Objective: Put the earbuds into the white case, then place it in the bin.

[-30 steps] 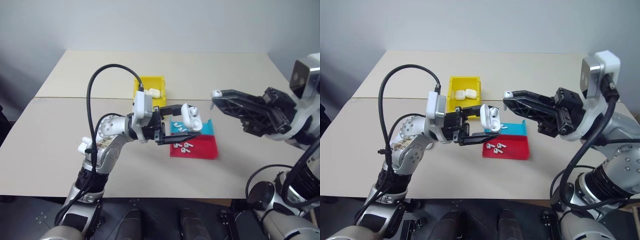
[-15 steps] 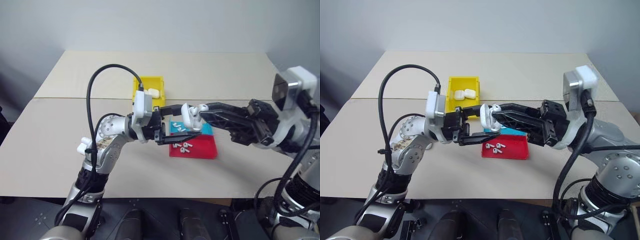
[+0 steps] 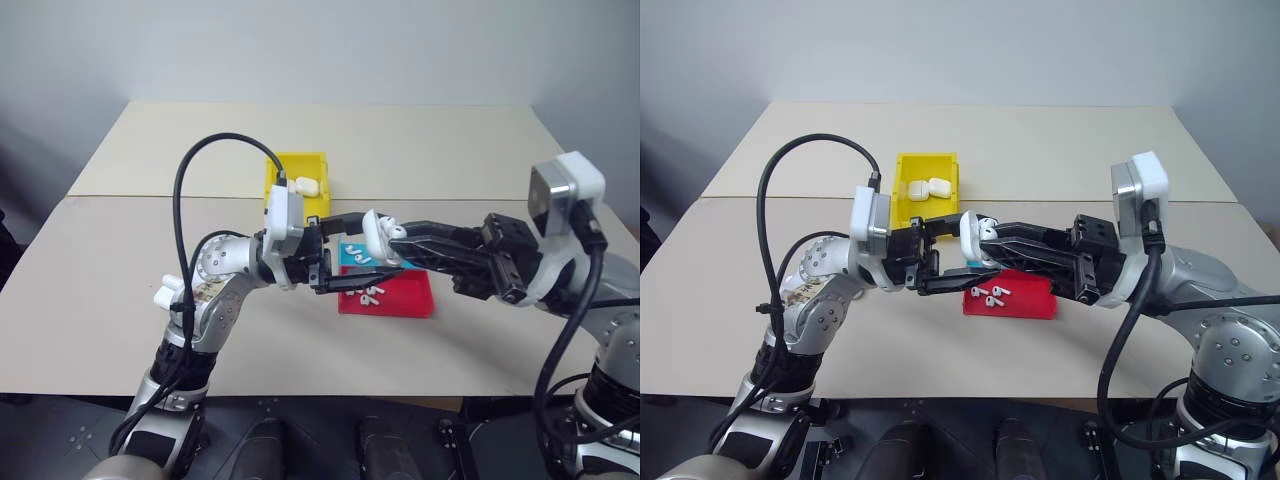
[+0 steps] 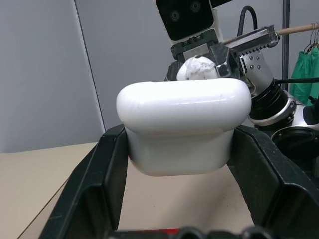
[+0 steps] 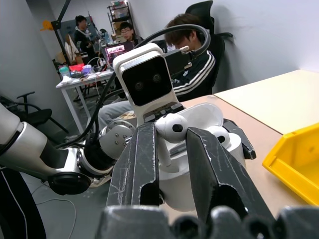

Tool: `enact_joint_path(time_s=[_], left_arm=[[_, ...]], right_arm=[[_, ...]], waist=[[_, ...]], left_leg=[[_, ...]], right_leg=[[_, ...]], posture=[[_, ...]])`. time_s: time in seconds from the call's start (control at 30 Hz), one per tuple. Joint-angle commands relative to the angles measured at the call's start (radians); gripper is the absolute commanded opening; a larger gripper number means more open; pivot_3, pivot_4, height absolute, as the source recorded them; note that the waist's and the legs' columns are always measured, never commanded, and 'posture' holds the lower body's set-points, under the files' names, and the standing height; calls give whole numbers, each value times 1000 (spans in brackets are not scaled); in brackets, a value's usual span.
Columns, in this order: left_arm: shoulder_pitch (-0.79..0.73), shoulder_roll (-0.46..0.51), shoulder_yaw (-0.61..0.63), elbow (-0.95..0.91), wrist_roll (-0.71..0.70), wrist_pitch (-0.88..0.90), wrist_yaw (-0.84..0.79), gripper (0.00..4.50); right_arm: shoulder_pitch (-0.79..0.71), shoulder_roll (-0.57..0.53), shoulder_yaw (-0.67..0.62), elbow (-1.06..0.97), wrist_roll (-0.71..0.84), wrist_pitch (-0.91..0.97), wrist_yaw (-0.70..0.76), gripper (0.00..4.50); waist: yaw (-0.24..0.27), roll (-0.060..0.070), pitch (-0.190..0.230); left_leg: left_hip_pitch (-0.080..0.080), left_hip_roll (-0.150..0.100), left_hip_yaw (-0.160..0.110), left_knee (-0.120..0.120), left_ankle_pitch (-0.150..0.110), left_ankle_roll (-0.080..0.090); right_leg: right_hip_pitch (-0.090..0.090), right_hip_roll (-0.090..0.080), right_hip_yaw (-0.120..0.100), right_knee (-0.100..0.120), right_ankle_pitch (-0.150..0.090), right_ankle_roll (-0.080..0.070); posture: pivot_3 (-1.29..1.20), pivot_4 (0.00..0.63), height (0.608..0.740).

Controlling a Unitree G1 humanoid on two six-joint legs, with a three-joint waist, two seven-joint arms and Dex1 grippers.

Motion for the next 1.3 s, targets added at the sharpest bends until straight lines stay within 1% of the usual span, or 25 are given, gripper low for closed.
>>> enact_joint_path(time_s=[0.03,0.27,0.3,0.57,0.67,0.77,0.93,1.03,1.1,1.2,1.3], left_arm=[[-8,-8,14,-31,-12,-15,5,2800],[-16,-19,17,-22,-15,-16,7,2800],[-17,-20,17,-21,-14,-15,8,2800],[-14,-20,13,-21,-8,-16,5,2800],[-14,-20,14,-18,-8,-17,5,2800],[-12,-17,16,-6,0,-27,-1,2800],[-9,-17,14,9,9,-34,-8,2800],[-18,-28,5,41,22,-49,-15,2800],[-33,-37,-5,79,39,-63,-24,2800],[-62,-58,-19,147,68,-99,-49,2800],[-101,-80,-22,206,86,-121,-63,2800]], right_arm=[[10,-28,9,-15,13,-66,9,624],[52,-73,60,-34,-24,-139,19,624],[58,-78,65,-37,-26,-149,22,1345],[69,-109,92,-18,-39,-204,-4,1345],[76,-117,93,-14,-39,-223,9,1345],[89,-134,73,-6,-51,-257,35,1345],[57,-174,35,48,-94,-318,56,1345],[-27,-217,38,114,-98,-325,84,1345],[-117,-253,67,168,-91,-303,124,1345],[-241,-297,140,239,-137,-307,221,1345],[-353,-318,221,305,-187,-296,282,1345]], waist=[[-1,0,0],[1,0,0],[0,0,0],[0,0,0],[1,0,0],[2,0,0],[1,0,0],[0,0,0],[-1,0,0],[0,0,0],[1,0,0]], left_leg=[[0,0,0,0,0,0],[0,0,0,0,0,0],[0,0,0,0,0,0],[0,0,0,0,0,0],[0,0,0,0,0,0],[0,0,0,0,0,0],[0,0,0,0,0,0],[0,0,0,0,0,0],[0,0,0,0,0,0],[0,0,0,0,0,0],[0,0,1,0,0,0]], right_leg=[[0,0,0,0,0,0],[0,0,0,0,0,0],[0,0,0,-1,0,0],[0,0,0,-1,0,0],[0,0,0,-1,0,0],[1,0,0,-1,0,0],[2,0,0,-4,1,2],[2,0,0,-4,1,2],[2,0,0,-4,2,2],[2,0,0,-4,2,2],[2,0,0,-6,2,2]], posture=[[0,150,740],[0,150,740],[0,150,740],[0,150,740],[0,150,740],[0,150,740],[0,150,740],[0,150,740],[0,150,740],[0,150,740],[0,150,740]])
